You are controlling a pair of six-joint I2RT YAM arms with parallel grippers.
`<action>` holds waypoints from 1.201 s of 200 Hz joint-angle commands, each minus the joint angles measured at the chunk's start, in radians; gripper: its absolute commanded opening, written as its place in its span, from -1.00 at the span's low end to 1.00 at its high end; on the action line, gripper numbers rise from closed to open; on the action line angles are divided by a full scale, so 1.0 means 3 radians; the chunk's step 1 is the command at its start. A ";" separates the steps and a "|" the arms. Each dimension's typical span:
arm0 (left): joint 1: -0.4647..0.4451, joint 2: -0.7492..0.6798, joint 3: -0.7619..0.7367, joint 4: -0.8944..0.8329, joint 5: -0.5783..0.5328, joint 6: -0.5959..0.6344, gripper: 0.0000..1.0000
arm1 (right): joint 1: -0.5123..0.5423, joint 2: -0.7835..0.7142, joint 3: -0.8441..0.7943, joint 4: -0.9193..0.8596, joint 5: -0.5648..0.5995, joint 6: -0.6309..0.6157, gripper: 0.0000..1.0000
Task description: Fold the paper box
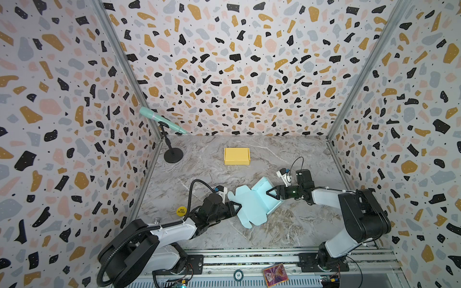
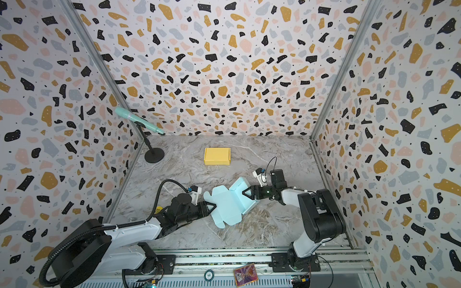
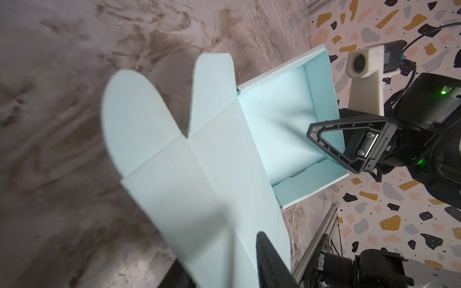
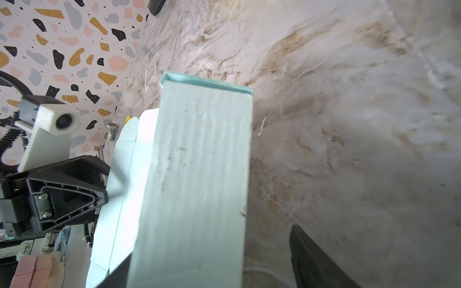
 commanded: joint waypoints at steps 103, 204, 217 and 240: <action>-0.0011 -0.0148 0.0158 -0.0234 -0.0305 0.0029 -0.81 | 0.0050 -0.0727 -0.0154 -0.0186 0.0237 -0.0281 0.98; 0.0226 -0.0350 0.1031 -0.1889 -0.0382 0.1422 -0.85 | 0.0140 -0.1655 -0.0293 -0.0290 0.0708 -0.0364 0.98; 0.0240 -0.0315 0.1202 -0.2126 -0.0385 0.1630 -0.85 | 0.0143 -0.1737 -0.0289 -0.0263 0.0764 -0.0325 0.98; 0.0240 -0.0238 0.1474 -0.2468 -0.0390 0.2019 -0.85 | 0.0148 -0.1963 -0.0290 -0.0213 0.0974 -0.0262 0.98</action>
